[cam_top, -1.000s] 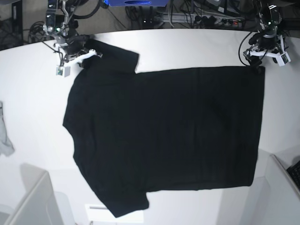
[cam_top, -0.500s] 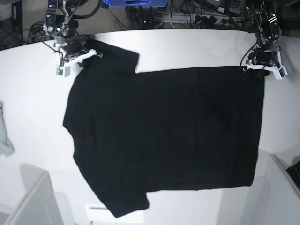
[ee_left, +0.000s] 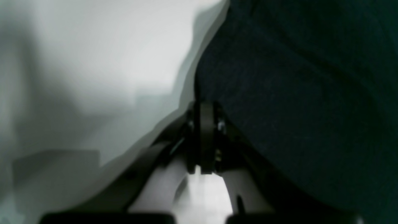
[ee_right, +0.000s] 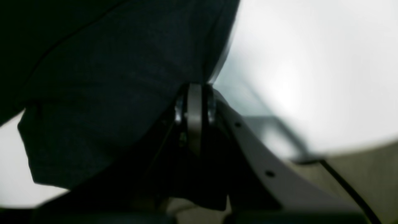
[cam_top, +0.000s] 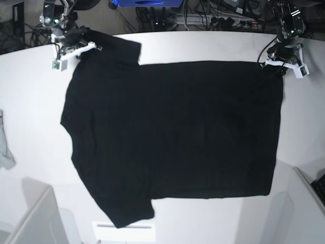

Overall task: Fold the T-shirt properly
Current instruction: 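Lift the shoulder corners and drag the shirt toward the robot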

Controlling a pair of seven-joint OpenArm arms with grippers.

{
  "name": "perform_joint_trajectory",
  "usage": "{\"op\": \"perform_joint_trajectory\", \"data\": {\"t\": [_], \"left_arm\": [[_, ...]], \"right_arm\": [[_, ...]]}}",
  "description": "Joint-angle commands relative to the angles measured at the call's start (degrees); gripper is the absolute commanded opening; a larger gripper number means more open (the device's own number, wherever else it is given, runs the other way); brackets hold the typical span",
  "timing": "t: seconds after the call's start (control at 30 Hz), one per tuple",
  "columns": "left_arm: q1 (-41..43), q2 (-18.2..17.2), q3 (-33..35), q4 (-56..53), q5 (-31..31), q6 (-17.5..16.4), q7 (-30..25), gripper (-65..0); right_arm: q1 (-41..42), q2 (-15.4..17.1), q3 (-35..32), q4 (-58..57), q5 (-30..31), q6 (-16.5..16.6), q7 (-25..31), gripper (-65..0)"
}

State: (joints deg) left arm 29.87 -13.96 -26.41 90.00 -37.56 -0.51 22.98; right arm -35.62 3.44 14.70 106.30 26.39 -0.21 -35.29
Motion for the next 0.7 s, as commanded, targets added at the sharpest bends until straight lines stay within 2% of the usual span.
{"op": "perform_joint_trajectory", "data": {"t": [0.0,0.33,0.67], "left_arm": [[1.47,-0.42,-0.09,0.95,0.51,0.29,1.68,-65.0],[8.77,-0.24,-0.09,7.89,0.51,0.29,1.68,-65.0],[9.39,-0.07,-0.09,12.11,0.15,0.38,2.12,-65.0]], "right_arm": [[-1.00,0.38,0.64,1.79,-0.15,-0.10,0.87,-65.0],[-4.87,0.03,0.55,3.02,-0.15,-0.10,0.87,-65.0],[-4.08,-0.06,0.47,9.44,0.11,-0.10,0.96,-65.0]]}}
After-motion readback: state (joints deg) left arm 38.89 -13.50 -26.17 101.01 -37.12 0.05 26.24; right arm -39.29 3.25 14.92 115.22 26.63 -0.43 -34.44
